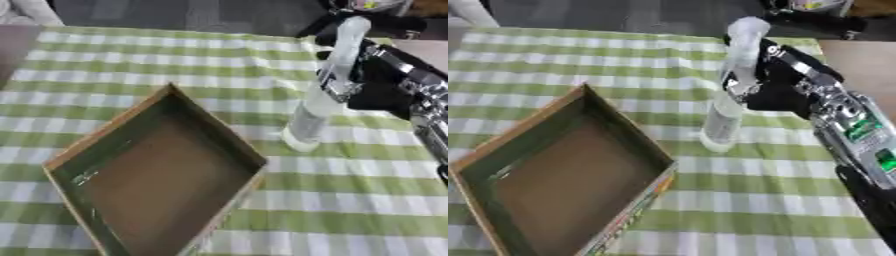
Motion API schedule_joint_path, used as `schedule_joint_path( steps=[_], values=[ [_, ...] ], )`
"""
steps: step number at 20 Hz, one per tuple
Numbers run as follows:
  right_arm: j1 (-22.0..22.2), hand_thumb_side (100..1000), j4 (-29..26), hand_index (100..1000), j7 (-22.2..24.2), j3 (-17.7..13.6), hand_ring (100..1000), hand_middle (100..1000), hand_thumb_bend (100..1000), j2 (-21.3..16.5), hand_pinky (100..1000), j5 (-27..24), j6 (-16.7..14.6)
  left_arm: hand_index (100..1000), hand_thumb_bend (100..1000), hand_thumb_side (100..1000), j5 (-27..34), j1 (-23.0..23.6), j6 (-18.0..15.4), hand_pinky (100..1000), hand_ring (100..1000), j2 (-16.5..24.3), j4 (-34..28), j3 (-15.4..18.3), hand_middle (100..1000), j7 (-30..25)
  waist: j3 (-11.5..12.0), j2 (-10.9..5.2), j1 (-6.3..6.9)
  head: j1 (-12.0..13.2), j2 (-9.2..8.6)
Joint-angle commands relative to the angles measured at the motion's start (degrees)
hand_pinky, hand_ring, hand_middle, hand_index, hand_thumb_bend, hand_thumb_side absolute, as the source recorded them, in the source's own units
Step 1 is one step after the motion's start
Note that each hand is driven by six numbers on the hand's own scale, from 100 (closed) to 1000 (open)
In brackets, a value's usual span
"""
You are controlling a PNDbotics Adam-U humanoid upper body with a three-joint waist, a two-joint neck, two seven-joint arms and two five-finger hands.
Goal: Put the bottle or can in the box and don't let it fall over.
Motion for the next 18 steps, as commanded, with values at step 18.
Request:
schedule_joint_path(
  steps=[18],
  values=[
    [-1.6,190,0.7,943,1.4,1.2,1000,1000,100,-0.9,990,-0.4,0.9,852,162,897,-0.2,-0.6,0.2,911,855,0.8,-1.3,0.2,956,-0.3,0.3,-0.62,0.09,-0.3,-0.86]
  ],
)
